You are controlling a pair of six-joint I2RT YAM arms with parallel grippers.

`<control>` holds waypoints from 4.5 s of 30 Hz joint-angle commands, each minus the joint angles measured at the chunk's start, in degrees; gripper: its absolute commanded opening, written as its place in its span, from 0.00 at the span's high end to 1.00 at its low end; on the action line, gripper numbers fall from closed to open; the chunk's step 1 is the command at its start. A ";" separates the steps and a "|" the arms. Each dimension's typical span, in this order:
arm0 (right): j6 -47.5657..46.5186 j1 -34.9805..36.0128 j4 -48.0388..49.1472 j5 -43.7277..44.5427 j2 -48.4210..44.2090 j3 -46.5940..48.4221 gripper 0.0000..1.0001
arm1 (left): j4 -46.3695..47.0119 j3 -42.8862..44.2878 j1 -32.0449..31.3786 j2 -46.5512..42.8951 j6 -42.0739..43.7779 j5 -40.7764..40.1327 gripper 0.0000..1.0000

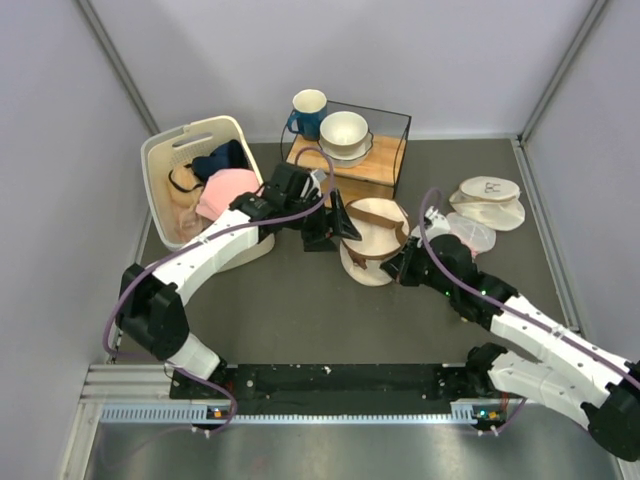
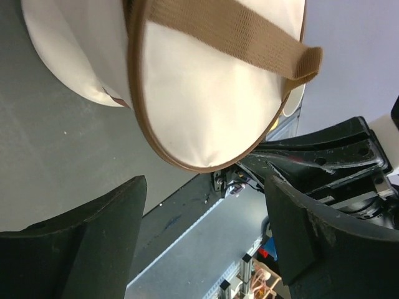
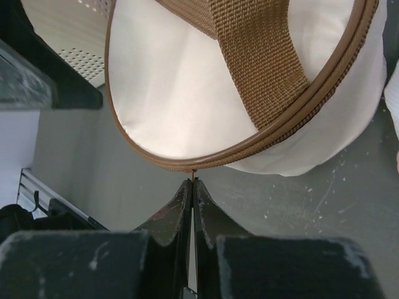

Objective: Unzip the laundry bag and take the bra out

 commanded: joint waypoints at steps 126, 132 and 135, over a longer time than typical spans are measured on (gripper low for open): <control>-21.10 4.54 4.97 8.78 -3.04 14.17 1.00 | 1.46 6.67 6.15 -4.95 7.83 18.85 0.20; -14.23 0.93 6.03 5.96 -7.44 12.94 1.00 | 1.38 9.66 2.80 -1.79 8.44 17.98 0.23; -10.63 -1.61 9.19 1.40 -7.97 11.36 1.00 | -0.11 11.50 2.80 -1.08 8.97 15.71 0.25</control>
